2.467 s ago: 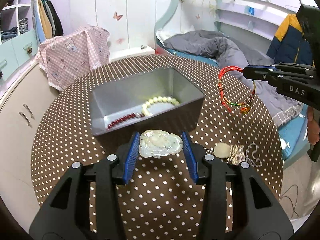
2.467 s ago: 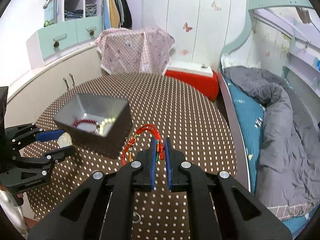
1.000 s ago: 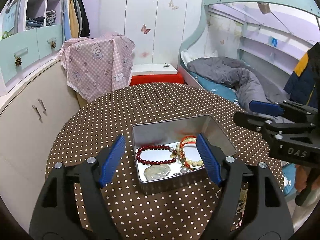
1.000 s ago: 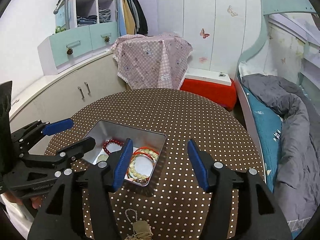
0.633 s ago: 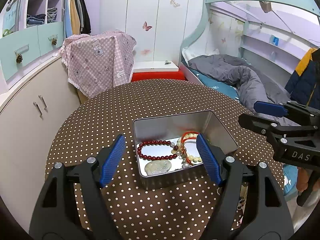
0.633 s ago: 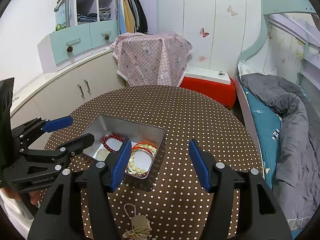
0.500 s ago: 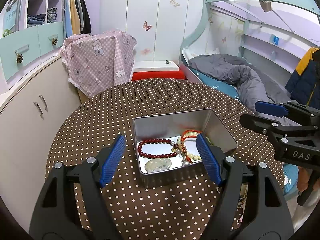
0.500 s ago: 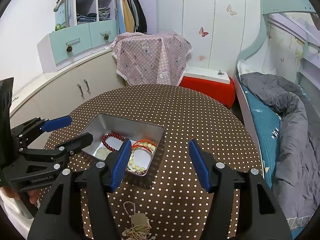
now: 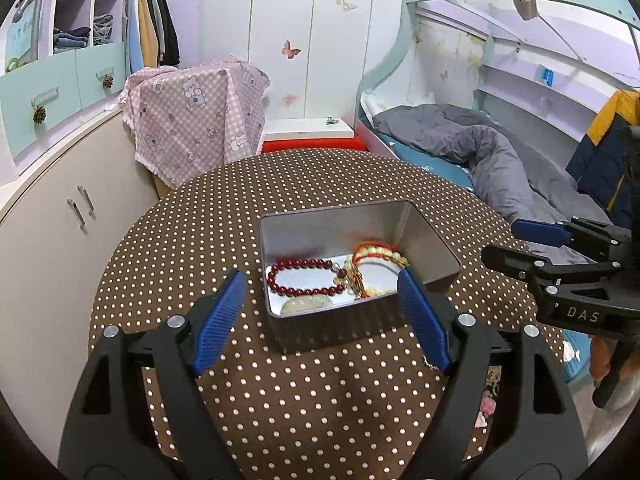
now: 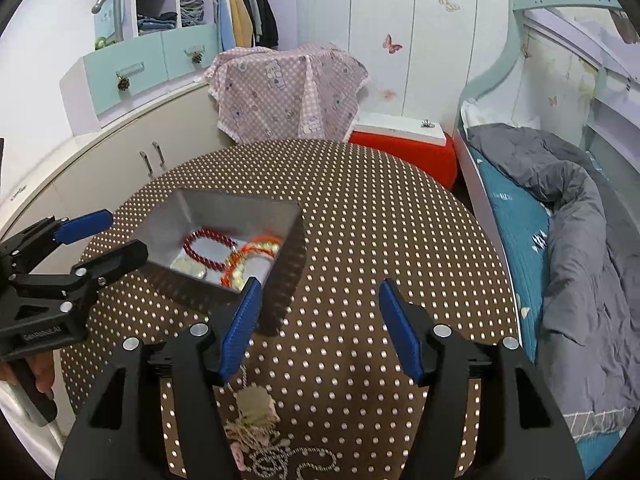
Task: Organize jewelry
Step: 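Move both grippers back to the silver chains and charms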
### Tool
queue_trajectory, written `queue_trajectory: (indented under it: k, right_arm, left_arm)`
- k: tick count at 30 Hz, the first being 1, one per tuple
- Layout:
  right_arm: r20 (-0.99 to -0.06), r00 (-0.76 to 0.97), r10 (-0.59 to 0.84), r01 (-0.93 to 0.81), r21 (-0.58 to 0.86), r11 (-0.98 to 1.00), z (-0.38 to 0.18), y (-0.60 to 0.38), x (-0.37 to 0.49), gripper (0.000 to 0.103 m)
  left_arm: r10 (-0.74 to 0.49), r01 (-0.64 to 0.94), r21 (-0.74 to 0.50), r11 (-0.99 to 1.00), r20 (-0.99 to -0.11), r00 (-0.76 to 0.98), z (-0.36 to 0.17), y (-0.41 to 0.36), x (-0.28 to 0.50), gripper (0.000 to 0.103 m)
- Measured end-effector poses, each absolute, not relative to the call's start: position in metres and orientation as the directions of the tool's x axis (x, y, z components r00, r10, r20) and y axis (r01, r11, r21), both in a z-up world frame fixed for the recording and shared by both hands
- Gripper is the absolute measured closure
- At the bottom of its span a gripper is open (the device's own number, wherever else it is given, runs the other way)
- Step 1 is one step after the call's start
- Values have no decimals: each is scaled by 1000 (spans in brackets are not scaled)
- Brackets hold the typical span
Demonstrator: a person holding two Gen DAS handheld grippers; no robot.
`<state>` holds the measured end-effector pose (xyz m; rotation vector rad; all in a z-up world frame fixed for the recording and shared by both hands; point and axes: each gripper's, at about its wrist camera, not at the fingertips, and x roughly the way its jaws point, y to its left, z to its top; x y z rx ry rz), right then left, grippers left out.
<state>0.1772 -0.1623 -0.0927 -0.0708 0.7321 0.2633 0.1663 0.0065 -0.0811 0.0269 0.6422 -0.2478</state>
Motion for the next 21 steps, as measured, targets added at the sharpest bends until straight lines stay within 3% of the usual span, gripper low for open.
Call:
queue_trajectory:
  k: [18,21]
  right_arm:
    - [-768,571,290,-326,113,939,-144,-153,130,45]
    - [-770,559,306,-357,109,928,-146,-144,124,58]
  left_arm:
    - [-242,268,-64,961,-661,710,-116,3,133,19]
    - [-245,269,-70,961,-673,698,-122,4,130,18]
